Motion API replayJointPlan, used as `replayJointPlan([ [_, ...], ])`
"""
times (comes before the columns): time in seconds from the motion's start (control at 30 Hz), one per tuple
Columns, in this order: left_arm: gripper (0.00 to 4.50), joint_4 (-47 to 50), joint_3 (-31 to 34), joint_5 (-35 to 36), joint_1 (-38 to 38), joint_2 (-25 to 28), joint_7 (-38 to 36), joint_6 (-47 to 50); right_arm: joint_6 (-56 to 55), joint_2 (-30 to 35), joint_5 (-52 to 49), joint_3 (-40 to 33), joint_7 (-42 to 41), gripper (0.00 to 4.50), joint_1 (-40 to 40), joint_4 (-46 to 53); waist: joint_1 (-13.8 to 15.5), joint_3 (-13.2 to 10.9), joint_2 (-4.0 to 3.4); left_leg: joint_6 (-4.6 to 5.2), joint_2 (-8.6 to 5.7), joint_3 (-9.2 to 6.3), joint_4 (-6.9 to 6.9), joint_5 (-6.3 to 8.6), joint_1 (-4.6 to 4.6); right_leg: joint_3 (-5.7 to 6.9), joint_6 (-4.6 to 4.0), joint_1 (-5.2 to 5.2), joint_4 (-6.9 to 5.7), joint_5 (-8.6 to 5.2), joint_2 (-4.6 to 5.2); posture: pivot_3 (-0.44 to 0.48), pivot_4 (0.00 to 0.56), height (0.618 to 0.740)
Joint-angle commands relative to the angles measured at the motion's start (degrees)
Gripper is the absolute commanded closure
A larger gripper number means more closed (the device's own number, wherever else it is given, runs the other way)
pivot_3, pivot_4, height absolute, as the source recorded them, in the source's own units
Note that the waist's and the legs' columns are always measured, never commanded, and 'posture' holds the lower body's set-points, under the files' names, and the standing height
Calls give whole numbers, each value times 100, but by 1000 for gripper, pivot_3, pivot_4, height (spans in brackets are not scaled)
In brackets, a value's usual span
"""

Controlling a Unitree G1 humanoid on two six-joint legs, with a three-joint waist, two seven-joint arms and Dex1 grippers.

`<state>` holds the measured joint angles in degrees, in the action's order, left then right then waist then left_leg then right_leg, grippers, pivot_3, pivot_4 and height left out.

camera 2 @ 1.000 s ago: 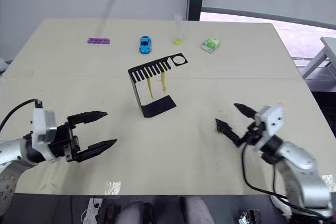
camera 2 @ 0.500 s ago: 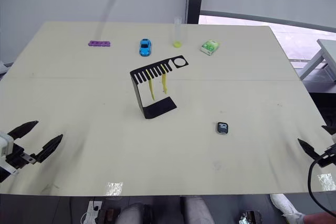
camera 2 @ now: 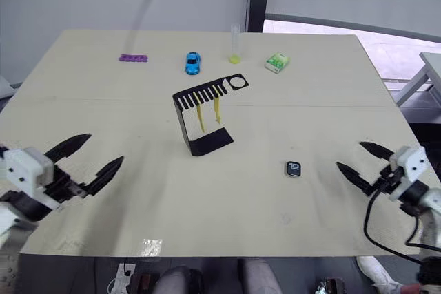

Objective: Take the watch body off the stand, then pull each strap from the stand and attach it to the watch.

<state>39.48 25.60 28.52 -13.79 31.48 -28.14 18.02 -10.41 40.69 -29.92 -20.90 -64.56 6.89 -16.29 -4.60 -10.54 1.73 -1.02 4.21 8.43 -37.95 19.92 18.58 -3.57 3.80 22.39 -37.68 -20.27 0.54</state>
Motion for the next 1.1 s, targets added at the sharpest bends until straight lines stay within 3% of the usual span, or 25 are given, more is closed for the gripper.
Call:
replayJointPlan([
  [0.03,0,799,-787,-344,73,-440,840,349,359,-97,-363,252,-279,53,71,791,13,-4,-13,0,0,0,-1,0,1,0,0,2,0,0,0,0,150,740],
  [0.27,0,737,-2408,-1654,504,-1245,1938,612,958,-216,-665,733,-735,53,332,1399,70,-2,-14,4,-5,-2,-12,-2,1,-3,3,0,-2,2,0,0,150,740],
  [0.5,0,107,-3283,-2339,957,-1845,2281,412,840,-416,-512,946,-874,53,459,1318,147,-3,-13,7,-6,0,-13,-2,3,-5,3,4,1,2,2,0,150,740],
  [0.87,0,-1048,-3229,-2782,1819,-2333,2541,22,867,-583,-453,951,-742,53,213,1597,157,-3,-14,8,-4,2,-17,-3,3,-5,3,7,-6,2,2,0,150,740],
  [1.1,0,-1208,-3039,-2868,1910,-2669,2857,-19,1009,-539,-486,952,-589,53,124,1909,157,-3,-14,7,-4,2,-17,-4,4,-4,3,8,-7,2,1,0,150,740],
])
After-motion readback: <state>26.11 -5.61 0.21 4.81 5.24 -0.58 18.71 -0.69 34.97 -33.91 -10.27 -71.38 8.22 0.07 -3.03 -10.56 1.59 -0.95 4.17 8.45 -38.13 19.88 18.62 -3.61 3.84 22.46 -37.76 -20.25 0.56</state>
